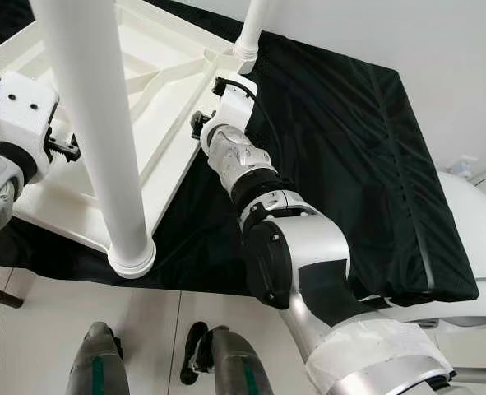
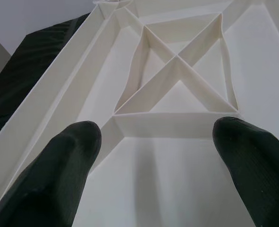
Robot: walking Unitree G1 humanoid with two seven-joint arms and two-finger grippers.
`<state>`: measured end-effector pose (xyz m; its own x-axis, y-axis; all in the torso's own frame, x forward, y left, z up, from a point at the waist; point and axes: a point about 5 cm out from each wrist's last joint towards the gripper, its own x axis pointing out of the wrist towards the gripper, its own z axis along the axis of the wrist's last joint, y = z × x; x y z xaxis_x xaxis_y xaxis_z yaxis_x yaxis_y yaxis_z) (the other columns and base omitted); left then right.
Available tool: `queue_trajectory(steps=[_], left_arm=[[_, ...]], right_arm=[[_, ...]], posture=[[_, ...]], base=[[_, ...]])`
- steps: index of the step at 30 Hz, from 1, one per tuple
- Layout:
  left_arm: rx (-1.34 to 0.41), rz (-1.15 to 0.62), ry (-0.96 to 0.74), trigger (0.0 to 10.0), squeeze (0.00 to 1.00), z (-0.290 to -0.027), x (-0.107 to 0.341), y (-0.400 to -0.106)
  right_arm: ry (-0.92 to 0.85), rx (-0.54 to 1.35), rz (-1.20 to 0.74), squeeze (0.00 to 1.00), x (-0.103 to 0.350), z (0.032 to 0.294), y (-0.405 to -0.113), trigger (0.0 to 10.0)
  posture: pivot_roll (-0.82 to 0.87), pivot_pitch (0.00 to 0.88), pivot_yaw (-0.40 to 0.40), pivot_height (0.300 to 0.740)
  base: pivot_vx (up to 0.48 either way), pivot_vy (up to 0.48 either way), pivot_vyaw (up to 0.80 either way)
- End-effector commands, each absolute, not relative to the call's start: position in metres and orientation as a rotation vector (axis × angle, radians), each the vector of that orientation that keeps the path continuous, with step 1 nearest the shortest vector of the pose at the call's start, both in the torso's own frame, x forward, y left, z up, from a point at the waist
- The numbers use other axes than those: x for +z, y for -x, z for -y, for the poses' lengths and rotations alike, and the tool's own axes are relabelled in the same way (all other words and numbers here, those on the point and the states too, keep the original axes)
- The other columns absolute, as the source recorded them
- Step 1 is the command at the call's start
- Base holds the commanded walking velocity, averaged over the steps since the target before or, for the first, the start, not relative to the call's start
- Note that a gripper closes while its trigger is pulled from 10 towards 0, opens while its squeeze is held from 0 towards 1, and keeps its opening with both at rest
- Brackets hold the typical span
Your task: Building children table
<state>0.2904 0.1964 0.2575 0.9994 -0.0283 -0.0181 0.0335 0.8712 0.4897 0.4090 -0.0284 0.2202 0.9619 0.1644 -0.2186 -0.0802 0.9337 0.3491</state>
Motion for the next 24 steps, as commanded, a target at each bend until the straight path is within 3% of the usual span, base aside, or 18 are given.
queue_trajectory(steps=[1, 4, 5, 24], left_arm=[[-0.017, 0.008, -0.511, 10.0, 0.00, -0.194, 0.260, -0.287], [-0.017, 0.009, -0.515, 10.0, 0.00, -0.193, 0.260, -0.286], [-0.016, 0.012, -0.516, 10.0, 0.00, -0.194, 0.261, -0.286], [-0.006, 0.022, -0.517, 10.0, 0.00, -0.195, 0.266, -0.283]], right_arm=[[-0.323, 0.095, -0.298, 0.00, 0.208, 0.036, -0.409, 9.0], [-0.317, 0.101, -0.304, 0.00, 0.207, 0.036, -0.408, 9.0], [-0.315, 0.105, -0.310, 0.00, 0.205, 0.035, -0.408, 10.0], [-0.378, 0.081, -0.436, 0.00, 0.178, 0.036, -0.401, 10.0]], posture=[[0.26, 0.079, -0.245, 0.740], [0.26, 0.079, -0.245, 0.740], [0.26, 0.080, -0.246, 0.740], [0.26, 0.099, -0.245, 0.740]], base=[[0.000, 0.000, 0.00], [0.000, 0.000, 0.00], [0.000, 0.000, 0.00], [0.000, 0.000, 0.00]])
